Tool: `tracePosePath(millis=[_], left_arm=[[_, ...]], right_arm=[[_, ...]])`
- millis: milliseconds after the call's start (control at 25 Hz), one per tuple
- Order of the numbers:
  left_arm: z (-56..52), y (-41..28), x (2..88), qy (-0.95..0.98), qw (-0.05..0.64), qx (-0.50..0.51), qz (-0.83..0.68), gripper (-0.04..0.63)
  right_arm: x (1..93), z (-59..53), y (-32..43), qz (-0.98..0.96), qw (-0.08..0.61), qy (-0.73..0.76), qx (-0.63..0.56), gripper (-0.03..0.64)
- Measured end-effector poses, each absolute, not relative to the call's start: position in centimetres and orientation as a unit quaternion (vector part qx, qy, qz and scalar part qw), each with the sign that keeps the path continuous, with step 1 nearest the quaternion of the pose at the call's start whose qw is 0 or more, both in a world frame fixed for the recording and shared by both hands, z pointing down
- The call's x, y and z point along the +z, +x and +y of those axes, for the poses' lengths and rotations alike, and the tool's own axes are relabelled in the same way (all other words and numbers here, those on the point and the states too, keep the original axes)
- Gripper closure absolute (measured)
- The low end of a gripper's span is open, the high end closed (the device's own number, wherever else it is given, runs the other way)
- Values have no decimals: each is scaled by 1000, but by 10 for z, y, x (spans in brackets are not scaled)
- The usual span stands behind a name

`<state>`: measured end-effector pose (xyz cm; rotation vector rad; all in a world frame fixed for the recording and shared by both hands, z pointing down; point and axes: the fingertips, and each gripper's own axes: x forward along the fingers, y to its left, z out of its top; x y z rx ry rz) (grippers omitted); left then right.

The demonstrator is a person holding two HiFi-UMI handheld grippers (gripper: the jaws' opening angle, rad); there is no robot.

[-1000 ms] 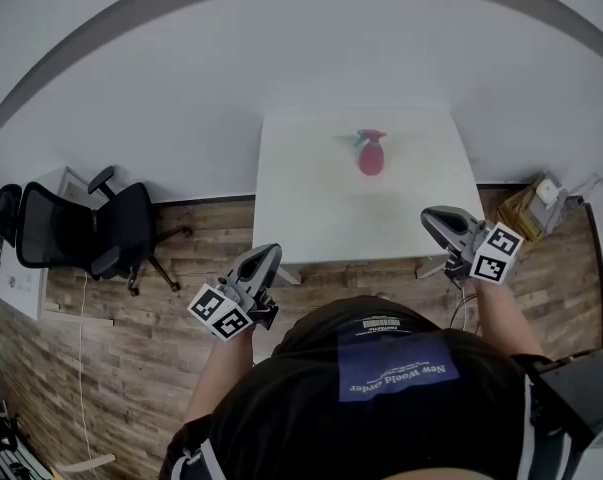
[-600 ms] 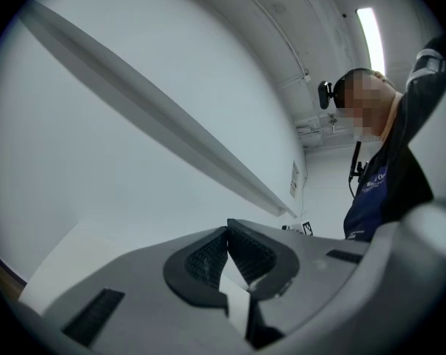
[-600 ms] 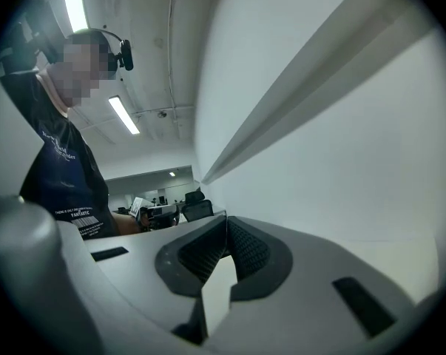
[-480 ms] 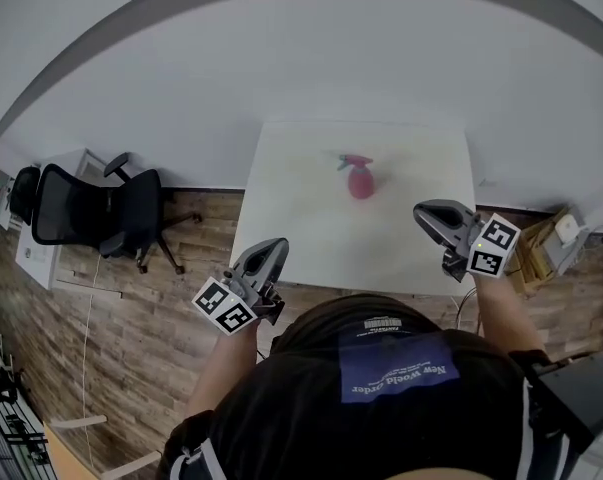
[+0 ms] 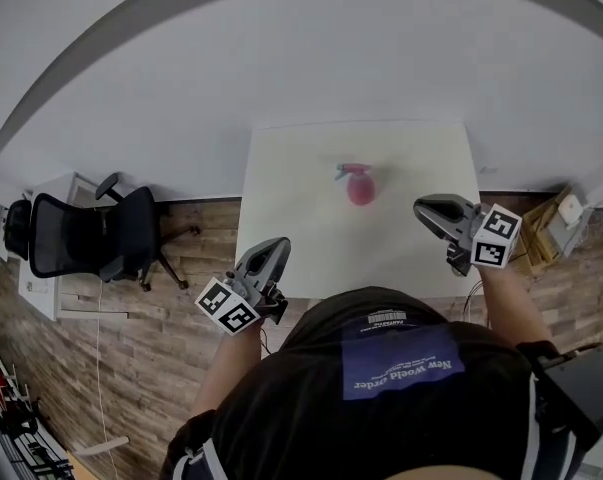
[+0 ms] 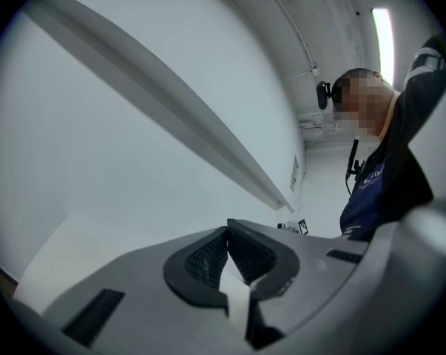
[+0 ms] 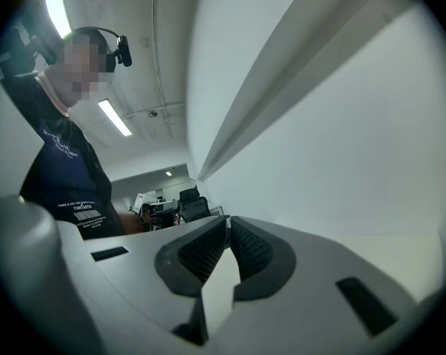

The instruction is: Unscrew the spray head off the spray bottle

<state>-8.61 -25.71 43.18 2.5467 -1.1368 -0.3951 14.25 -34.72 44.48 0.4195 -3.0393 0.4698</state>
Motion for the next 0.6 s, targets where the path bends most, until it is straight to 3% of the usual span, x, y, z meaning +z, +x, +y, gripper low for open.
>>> tracePosePath(millis=[400, 600], left_arm=[[-317, -183, 443, 922, 160, -143, -322, 592], [-340, -199, 457, 929, 168, -140, -298, 592]], right_arm=[[435, -376, 55, -967, 59, 211, 130, 618], [458, -389, 39, -958, 119, 231, 123, 618]])
